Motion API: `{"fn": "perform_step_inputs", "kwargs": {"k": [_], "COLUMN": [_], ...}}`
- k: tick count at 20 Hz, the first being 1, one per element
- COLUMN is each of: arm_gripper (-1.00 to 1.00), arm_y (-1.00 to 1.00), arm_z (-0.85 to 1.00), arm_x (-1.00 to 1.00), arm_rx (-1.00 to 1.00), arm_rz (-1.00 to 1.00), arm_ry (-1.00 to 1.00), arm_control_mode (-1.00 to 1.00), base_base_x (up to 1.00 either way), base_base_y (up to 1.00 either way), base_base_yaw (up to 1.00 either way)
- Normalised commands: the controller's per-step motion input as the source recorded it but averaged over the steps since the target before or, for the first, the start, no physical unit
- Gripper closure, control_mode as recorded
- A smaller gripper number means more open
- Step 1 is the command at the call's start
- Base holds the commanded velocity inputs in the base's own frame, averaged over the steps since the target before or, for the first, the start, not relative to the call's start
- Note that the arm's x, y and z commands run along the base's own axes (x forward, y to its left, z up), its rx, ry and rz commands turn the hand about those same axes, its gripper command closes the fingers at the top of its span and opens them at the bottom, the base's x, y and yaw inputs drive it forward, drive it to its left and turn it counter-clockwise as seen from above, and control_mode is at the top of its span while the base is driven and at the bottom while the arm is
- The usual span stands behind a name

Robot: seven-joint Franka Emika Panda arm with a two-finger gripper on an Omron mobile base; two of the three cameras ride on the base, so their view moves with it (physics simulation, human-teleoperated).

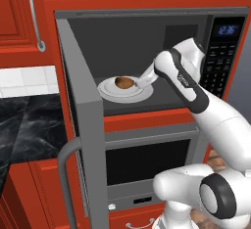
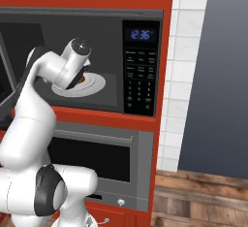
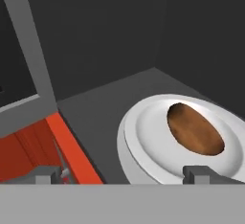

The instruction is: Retrieve the reheated potato from the microwave, then place the potato, cheese, and condiment on the cutting board.

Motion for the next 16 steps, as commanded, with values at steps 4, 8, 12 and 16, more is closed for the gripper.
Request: {"fn": "perform_step_inputs", "kwargs": {"k": [4,8,12,16], "arm_gripper": [-1.00,-1.00,-1.00,-1.00], "arm_y": [0.01,0.00,0.03,0.03], "arm_z": [-0.06,-0.11,-0.19,-0.15], "arm_x": [0.21,0.13,0.09,0.20], "arm_rx": [-0.09,-0.07,-0.04,-0.03], "arm_rz": [0.00,0.00,-0.02,-0.02], "arm_ry": [0.03,0.03,0.01,0.00], "arm_control_mode": [-1.00,-1.00,-1.00,-1.00], "base_base_x": [0.00,0.00,0.00,0.00], "base_base_y": [0.00,0.00,0.00,0.00], "base_base_yaw": [0.00,0.00,0.00,0.00]}}
